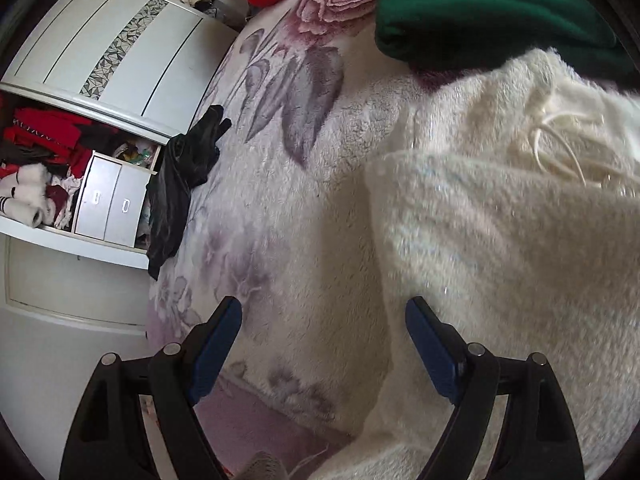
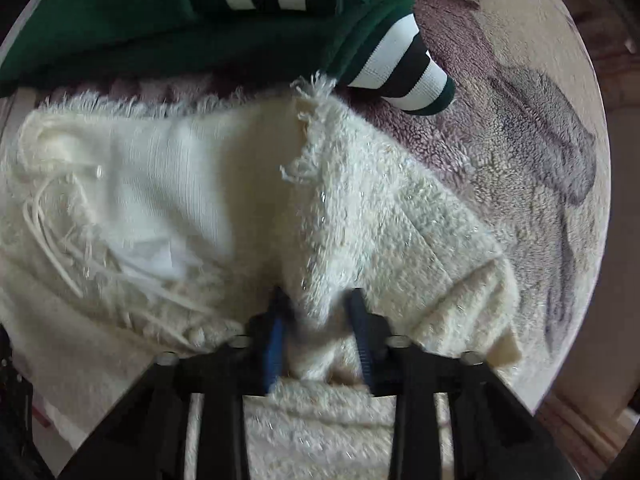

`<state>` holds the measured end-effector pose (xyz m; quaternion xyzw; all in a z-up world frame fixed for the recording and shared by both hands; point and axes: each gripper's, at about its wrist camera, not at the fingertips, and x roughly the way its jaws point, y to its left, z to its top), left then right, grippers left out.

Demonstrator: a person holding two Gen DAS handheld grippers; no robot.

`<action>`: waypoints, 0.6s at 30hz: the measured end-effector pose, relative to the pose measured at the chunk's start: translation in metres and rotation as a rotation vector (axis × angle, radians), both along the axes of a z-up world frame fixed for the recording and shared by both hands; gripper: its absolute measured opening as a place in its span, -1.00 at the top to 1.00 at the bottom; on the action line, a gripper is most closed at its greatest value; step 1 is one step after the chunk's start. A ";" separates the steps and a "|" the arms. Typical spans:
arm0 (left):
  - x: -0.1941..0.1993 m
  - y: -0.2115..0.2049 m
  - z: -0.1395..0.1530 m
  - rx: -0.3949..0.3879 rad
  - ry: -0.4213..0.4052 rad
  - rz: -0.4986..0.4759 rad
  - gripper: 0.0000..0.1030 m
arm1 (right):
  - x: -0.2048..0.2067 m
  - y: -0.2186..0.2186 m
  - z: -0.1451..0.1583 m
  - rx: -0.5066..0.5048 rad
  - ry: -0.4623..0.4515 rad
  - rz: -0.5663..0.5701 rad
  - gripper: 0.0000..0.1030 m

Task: Fold large clothes

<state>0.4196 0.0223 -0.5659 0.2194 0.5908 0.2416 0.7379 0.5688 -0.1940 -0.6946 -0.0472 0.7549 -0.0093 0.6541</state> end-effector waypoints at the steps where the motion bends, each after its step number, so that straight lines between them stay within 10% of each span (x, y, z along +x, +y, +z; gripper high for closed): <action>1: 0.001 -0.001 0.002 -0.005 -0.004 0.001 -0.63 | -0.002 -0.001 -0.001 0.003 -0.016 -0.007 0.79; 11: 0.002 -0.002 0.008 -0.036 -0.010 0.005 -0.63 | 0.001 -0.042 0.053 0.059 -0.215 -0.154 0.89; 18: -0.009 -0.019 0.021 -0.054 -0.009 -0.033 -0.63 | 0.011 -0.088 0.047 0.323 -0.038 -0.178 0.64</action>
